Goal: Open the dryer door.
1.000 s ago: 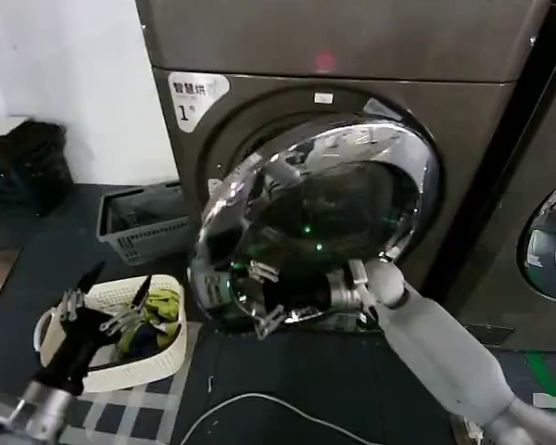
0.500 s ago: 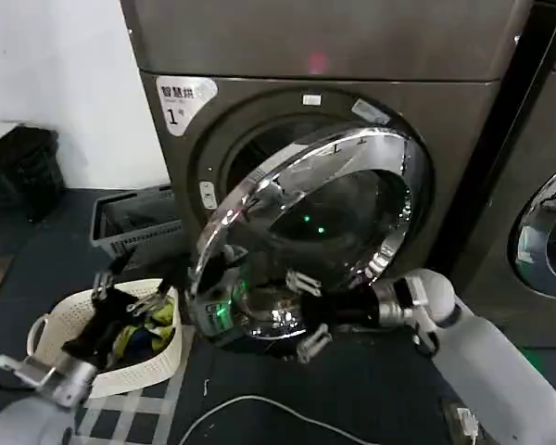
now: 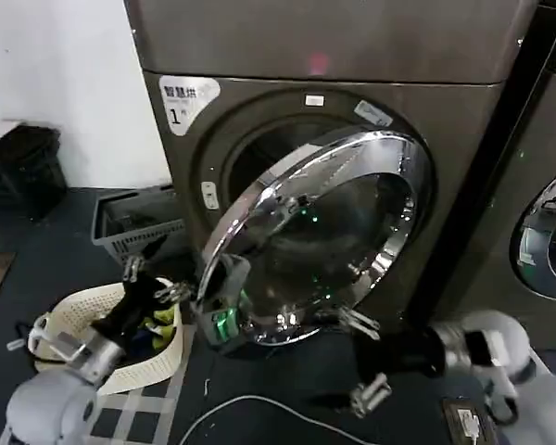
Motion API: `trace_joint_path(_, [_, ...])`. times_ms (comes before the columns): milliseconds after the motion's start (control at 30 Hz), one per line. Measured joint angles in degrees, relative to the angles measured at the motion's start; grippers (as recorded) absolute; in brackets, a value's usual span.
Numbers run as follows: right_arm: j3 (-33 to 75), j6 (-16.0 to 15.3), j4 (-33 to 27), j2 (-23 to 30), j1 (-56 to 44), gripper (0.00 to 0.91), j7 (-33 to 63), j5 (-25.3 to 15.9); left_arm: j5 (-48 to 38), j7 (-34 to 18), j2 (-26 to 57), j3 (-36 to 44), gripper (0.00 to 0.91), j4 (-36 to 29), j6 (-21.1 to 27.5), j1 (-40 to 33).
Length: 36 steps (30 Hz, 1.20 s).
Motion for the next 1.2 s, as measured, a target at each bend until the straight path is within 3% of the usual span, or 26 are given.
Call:
trace_joint_path(333, [22.02, 5.80, 1.87, 7.21, -17.78, 0.907, 0.89, 1.47, -0.25, 0.96, 3.47, 5.86, 0.907, 2.57, -1.54, -4.26])
trace_joint_path(467, [30.61, 10.69, 1.23, 11.03, -23.59, 0.907, 5.48, 1.62, -0.27, 1.26, 4.45, 8.85, 0.907, 3.92, -1.95, -6.23])
trace_joint_path(600, [39.36, 14.98, 0.36, 15.35, -27.52, 0.907, 11.91, -0.97, -0.31, 1.41, 4.51, 12.82, 0.907, 5.65, -2.08, -9.14])
trace_joint_path(767, [49.44, 18.81, -2.18, 21.37, -29.94, 0.907, 25.33, -7.69, -1.05, 1.82, 3.87, 17.43, 0.907, 7.28, -2.04, -12.67])
trace_joint_path(967, [58.79, 17.76, -7.32, 25.90, -29.48, 0.907, 41.03, -14.12, -1.97, 2.17, 3.86, 21.08, 0.907, 8.34, -1.94, -16.12])
trace_joint_path(1200, [67.47, 10.36, -14.65, 27.17, -28.49, 0.907, 60.48, -22.51, -3.17, 2.58, 4.98, 24.29, 0.907, 8.51, -2.10, -18.05])
